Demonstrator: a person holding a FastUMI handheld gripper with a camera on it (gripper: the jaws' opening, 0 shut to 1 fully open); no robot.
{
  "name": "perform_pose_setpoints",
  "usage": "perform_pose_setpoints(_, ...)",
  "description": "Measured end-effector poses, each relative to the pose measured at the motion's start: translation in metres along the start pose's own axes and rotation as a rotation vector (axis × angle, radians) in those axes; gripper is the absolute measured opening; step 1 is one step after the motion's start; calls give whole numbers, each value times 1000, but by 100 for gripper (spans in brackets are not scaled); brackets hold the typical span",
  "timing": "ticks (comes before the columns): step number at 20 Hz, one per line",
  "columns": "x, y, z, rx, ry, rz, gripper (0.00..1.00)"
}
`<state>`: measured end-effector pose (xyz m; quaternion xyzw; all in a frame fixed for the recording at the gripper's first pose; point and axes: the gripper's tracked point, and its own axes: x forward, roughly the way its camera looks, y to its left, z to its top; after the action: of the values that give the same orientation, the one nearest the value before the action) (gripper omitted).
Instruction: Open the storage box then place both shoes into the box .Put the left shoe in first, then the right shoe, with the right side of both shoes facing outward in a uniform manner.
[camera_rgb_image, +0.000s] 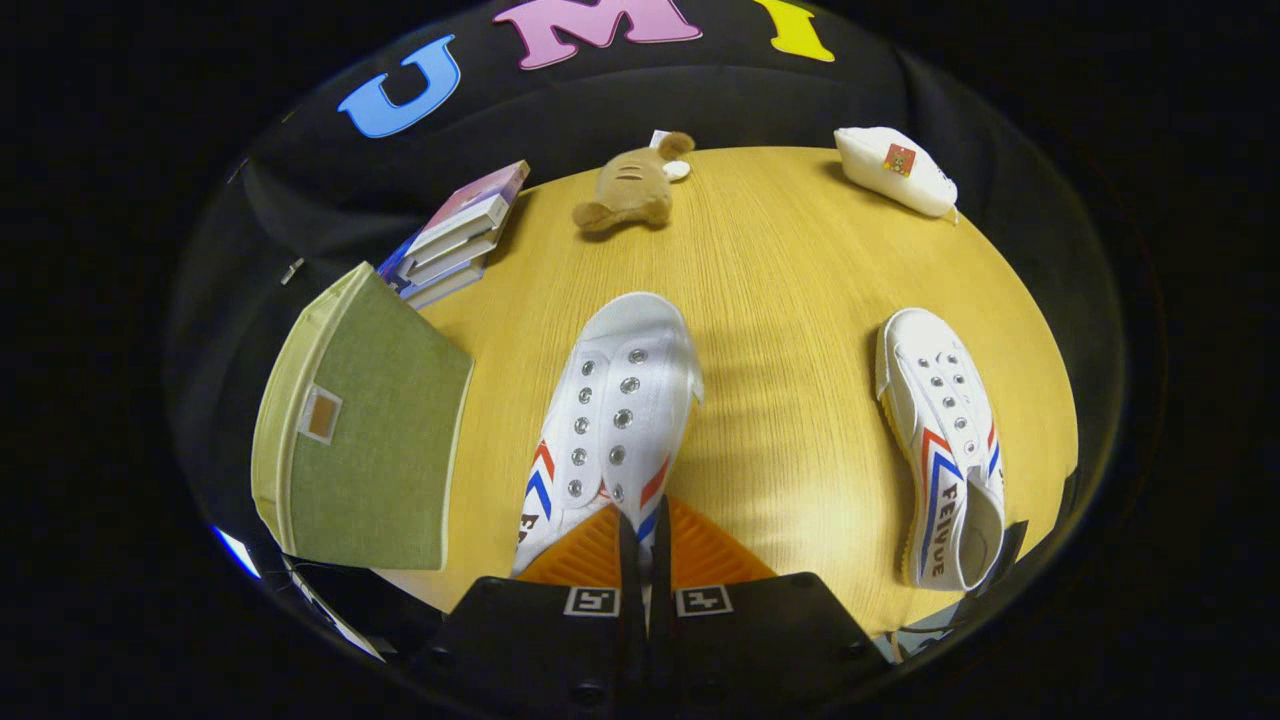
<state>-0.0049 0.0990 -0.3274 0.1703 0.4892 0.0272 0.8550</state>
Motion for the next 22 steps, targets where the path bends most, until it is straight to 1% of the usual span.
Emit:
perform_pose_setpoints(7,-81,60,46,20,-128,38,5)
perform_pose_setpoints(11,-109,115,65,37,-167,102,6)
perform_pose_setpoints(17,-119,203,70,47,-160,220,6)
perform_pose_setpoints(19,-114,230,68,37,-145,253,5)
perform_pose_setpoints(22,-96,270,67,26,-119,277,5)
